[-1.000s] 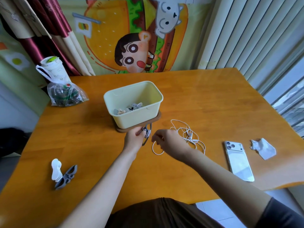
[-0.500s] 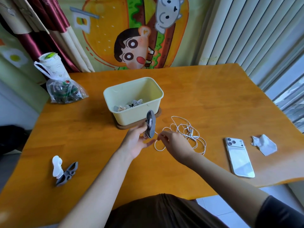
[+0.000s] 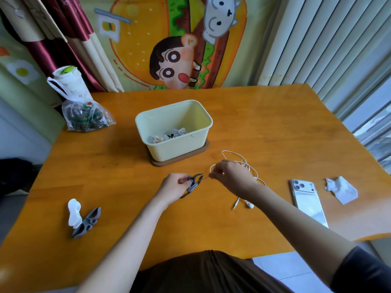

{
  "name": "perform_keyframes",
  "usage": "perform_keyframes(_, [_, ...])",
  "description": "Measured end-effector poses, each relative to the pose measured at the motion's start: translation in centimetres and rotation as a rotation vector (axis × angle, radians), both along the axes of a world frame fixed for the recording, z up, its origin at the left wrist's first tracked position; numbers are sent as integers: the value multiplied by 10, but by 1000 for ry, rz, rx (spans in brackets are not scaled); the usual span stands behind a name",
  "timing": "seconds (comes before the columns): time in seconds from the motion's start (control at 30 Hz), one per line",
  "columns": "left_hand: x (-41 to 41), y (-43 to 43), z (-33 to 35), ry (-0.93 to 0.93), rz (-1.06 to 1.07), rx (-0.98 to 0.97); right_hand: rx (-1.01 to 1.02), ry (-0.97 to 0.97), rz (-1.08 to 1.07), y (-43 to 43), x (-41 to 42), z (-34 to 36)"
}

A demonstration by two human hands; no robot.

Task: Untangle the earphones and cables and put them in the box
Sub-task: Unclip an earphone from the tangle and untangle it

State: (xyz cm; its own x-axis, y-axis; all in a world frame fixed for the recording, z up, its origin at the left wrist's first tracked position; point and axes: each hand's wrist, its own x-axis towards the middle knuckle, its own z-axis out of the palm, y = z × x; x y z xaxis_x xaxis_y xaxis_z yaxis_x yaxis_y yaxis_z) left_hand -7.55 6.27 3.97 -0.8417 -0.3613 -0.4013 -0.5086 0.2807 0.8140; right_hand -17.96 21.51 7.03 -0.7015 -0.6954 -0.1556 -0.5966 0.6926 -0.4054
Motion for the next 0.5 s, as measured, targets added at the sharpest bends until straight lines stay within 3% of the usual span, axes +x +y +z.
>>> perform_keyframes(0.17, [-6, 8, -4, 97, 235, 33, -100, -36, 87, -12, 33, 2])
perform_keyframes(0.33, [-16, 11, 10, 113, 576, 519, -152, 5, 166, -14, 53, -7])
perform_keyframes(0.5, [-14, 8, 20, 125, 527, 824, -154, -16, 122, -4, 43, -13])
